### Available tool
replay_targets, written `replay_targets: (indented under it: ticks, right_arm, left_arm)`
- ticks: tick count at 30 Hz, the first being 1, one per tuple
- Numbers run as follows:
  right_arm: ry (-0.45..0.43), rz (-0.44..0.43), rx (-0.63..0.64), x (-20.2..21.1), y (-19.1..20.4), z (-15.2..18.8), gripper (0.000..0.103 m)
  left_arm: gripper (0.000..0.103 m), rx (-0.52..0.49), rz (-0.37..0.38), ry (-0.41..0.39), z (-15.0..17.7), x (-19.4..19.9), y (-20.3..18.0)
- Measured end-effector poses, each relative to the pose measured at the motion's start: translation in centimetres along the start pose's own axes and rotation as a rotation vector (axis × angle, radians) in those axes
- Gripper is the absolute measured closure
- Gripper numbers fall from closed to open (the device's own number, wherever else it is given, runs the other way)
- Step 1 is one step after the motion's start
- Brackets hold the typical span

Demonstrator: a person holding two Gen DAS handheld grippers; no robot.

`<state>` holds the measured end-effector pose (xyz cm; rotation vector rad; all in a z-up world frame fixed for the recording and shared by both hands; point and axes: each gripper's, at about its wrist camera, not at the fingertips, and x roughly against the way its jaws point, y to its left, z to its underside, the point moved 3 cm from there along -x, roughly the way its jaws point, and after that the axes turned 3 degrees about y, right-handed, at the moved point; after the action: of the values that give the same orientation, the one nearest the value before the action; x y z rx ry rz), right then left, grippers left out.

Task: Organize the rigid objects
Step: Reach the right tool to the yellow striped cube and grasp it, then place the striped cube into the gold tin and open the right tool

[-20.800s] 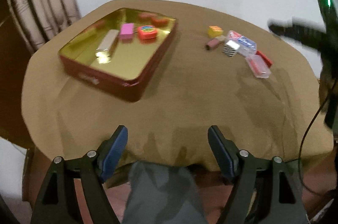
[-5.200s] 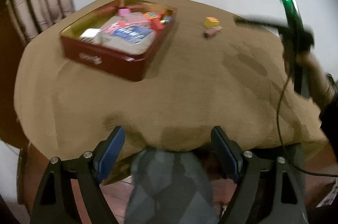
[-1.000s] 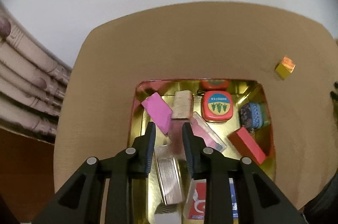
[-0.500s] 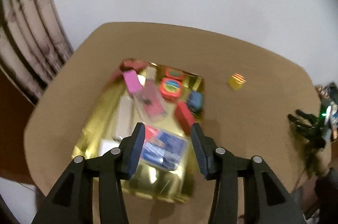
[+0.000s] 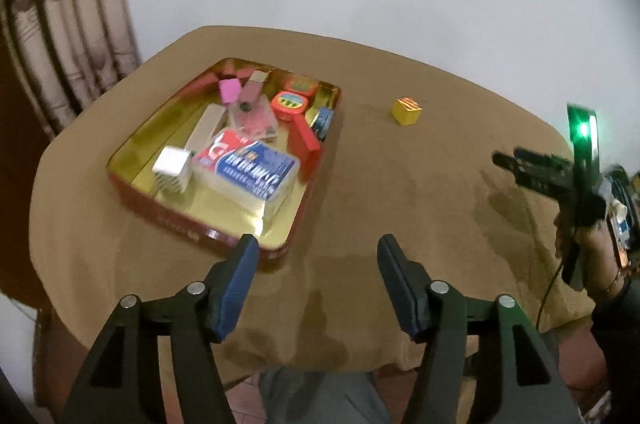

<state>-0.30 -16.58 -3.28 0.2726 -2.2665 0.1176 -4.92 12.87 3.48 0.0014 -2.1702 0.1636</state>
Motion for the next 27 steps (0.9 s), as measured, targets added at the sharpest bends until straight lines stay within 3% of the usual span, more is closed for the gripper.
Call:
replay_targets:
  ticks: [6, 11, 15, 20, 26, 27]
  right_arm:
    - [-0.018, -0.005, 0.066, -1.5, 4.6, -4.4, 0.039]
    - [0.016, -0.058, 0.036, -4.5, 6.5, -6.6, 0.039]
    - [0.018, -0.029, 0.042, -6.4, 7.9, -7.7, 0.039]
    - [0.034, 0.029, 0.057, -8.9, 8.0, -9.0, 0.039]
    - [0.091, 0.021, 0.051, -11.6, 7.2, -9.0, 0.039]
    - [0.101, 0.031, 0.057, -11.9, 7.0, -8.9, 0.044]
  left_arm:
    - [0.041, 0.037, -0.076, -0.036, 1.9, 0.9, 1.5]
    - [0.040, 0.064, -0.144, -0.066, 2.8, 1.5, 3.5]
    - [0.028, 0.094, -0.180, -0.084, 3.1, 1.9, 4.9]
    - [0.028, 0.120, -0.200, -0.095, 3.2, 1.8, 5.8]
    - [0.028, 0.152, -0.191, -0.059, 3.4, 0.6, 6.4]
    - [0.028, 0.157, -0.199, -0.054, 3.4, 0.4, 6.5]
